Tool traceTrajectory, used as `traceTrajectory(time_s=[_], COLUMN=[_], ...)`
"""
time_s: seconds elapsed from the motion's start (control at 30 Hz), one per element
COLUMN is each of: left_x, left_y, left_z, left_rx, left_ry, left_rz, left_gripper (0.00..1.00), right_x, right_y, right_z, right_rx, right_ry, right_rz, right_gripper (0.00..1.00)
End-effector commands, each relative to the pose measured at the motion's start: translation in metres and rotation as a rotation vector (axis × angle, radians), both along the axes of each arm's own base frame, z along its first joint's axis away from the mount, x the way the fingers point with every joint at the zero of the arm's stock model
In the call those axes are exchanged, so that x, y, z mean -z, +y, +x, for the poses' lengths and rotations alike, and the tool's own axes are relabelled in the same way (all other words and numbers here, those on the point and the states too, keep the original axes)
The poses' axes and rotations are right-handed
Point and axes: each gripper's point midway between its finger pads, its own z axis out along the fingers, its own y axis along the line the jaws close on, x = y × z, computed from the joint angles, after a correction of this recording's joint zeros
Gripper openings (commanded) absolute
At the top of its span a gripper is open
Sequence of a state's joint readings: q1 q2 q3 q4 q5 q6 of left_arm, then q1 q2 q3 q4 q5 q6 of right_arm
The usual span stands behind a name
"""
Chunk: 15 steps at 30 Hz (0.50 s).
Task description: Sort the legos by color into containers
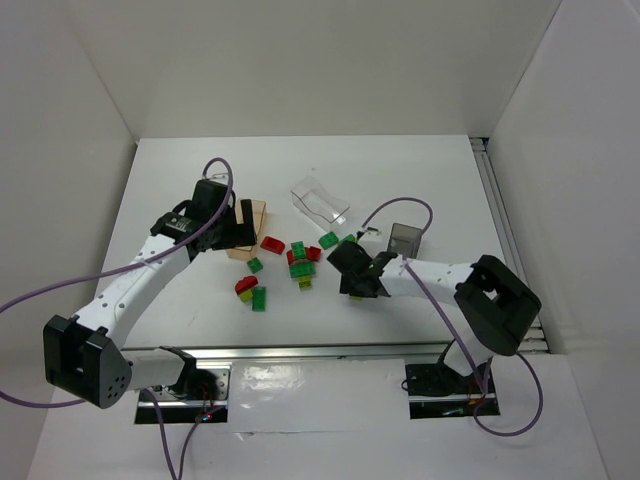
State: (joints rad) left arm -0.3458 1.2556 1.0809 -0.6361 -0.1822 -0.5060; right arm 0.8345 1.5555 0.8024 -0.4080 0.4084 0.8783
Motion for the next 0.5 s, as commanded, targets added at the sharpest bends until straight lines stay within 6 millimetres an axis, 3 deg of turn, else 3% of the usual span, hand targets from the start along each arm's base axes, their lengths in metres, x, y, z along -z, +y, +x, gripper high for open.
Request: traceTrajectory(time_s=[0.0, 0.13, 0.33, 0.47], left_x=[-0.014, -0.014, -0.018, -0.022], left_y=[-0.004, -0.004, -0.003, -0.003], left_z=[0.007, 0.008, 0.01, 0.012], left_rx=[-0.017, -0.017, -0.016, -0.016], left_ry=[-0.038, -0.03, -0.042, -0.051], left_rz=[-0.021, -0.018, -0.009, -0.012], left_gripper=[1.0, 1.0, 1.0, 1.0], right_x=[-0.017, -0.02, -0.045, -0.066], right_y=[0.019, 0.019, 0.018, 0.011], right_z=[0.009, 0.006, 0.011, 0.017], right_rx=[0.002, -0.009, 0.0, 0.017], right_ry=[-0.058, -0.063, -0.125, -0.167], right_rz=[0.012, -0.03, -0.015, -0.049], right_gripper=[0.5, 0.44, 0.34, 0.34])
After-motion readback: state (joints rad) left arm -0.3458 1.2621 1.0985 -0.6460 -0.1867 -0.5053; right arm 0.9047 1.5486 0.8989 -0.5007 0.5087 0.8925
